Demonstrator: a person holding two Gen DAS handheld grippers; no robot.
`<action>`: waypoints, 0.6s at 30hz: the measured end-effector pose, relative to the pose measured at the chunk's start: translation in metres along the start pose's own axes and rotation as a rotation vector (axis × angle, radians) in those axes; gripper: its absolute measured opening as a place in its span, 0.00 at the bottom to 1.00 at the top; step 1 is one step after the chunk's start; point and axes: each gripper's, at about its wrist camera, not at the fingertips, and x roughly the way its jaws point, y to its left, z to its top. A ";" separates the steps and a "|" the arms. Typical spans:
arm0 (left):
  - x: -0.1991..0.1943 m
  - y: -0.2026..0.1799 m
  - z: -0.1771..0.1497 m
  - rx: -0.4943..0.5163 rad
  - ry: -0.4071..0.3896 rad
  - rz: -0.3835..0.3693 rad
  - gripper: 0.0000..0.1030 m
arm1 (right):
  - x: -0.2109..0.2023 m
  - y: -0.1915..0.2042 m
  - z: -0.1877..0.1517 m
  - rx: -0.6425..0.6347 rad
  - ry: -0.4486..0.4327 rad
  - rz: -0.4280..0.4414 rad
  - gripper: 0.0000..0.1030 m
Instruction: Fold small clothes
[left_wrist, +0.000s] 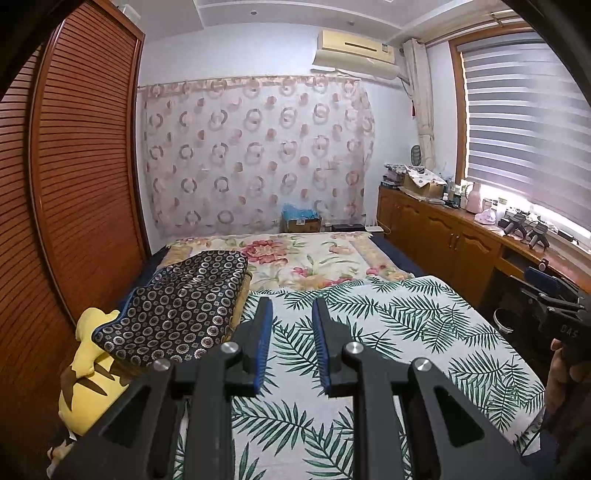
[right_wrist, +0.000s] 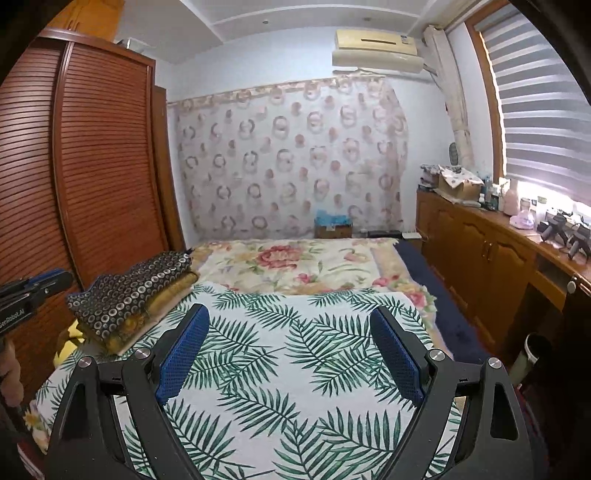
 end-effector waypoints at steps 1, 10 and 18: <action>-0.001 -0.001 0.000 -0.001 -0.002 0.001 0.19 | 0.000 0.000 0.000 -0.001 0.001 0.002 0.88; -0.003 -0.003 0.001 -0.001 -0.004 0.004 0.20 | 0.002 -0.001 -0.003 0.000 0.005 0.006 0.88; -0.005 -0.005 0.001 -0.001 -0.007 0.006 0.20 | 0.002 -0.001 -0.003 0.000 0.003 0.005 0.88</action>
